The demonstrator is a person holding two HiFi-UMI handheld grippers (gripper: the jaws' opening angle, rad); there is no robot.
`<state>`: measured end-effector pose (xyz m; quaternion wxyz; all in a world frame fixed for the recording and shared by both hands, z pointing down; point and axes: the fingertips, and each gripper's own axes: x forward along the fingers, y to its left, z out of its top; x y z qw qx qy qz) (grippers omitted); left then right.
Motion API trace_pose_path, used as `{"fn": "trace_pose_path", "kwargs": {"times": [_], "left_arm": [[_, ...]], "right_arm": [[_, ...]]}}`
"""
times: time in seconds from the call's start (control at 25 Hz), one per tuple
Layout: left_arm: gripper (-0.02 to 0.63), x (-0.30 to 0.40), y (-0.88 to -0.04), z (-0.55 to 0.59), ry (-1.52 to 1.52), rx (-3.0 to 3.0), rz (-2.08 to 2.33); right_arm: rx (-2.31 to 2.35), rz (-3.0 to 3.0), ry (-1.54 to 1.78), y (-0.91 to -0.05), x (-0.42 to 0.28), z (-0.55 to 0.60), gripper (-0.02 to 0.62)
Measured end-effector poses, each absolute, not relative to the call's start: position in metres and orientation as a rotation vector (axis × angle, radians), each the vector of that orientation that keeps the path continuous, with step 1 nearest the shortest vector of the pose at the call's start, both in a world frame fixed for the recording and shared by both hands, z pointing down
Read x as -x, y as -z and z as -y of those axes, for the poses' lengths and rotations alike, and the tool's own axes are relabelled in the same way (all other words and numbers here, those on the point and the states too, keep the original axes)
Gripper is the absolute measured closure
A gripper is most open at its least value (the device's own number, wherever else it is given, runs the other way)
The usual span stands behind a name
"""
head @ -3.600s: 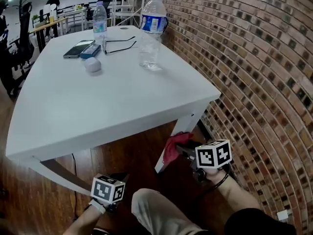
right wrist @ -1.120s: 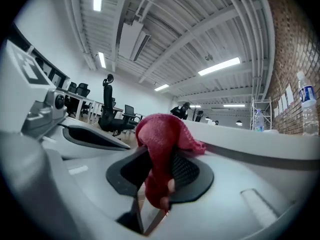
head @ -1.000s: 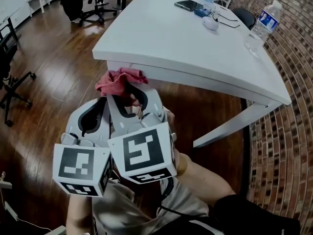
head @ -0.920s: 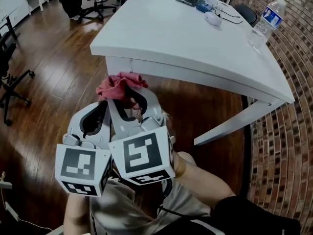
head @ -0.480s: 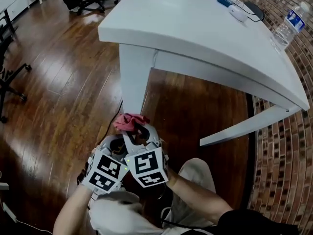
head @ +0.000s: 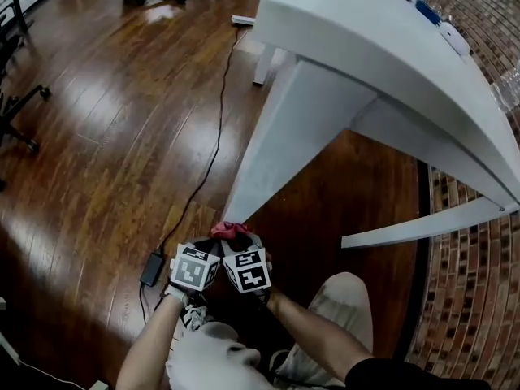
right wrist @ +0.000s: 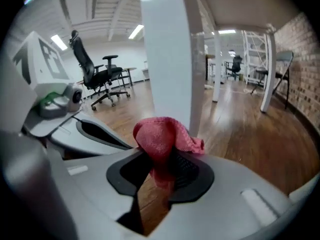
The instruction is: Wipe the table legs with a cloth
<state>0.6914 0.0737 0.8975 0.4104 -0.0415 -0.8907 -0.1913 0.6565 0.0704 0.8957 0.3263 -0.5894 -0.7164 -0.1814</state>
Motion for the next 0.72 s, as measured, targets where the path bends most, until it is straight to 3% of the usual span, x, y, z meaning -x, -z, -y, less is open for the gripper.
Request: {"fn": "trace_pose_path", "kwargs": {"times": [0.32, 0.48, 0.72], "left_arm": [[0.606, -0.701, -0.961, -0.105, 0.598, 0.215, 2.156], [0.606, -0.704, -0.948, -0.129, 0.571, 0.182, 2.174], [0.606, -0.693, -0.869, -0.141, 0.444, 0.124, 2.216]], "right_arm": [[1.217, 1.756, -0.017, -0.972, -0.668, -0.099, 0.494], [1.039, 1.823, -0.315, -0.951, -0.663, -0.111, 0.494], [0.922, 1.866, -0.461, -0.877, -0.654, -0.115, 0.494]]}}
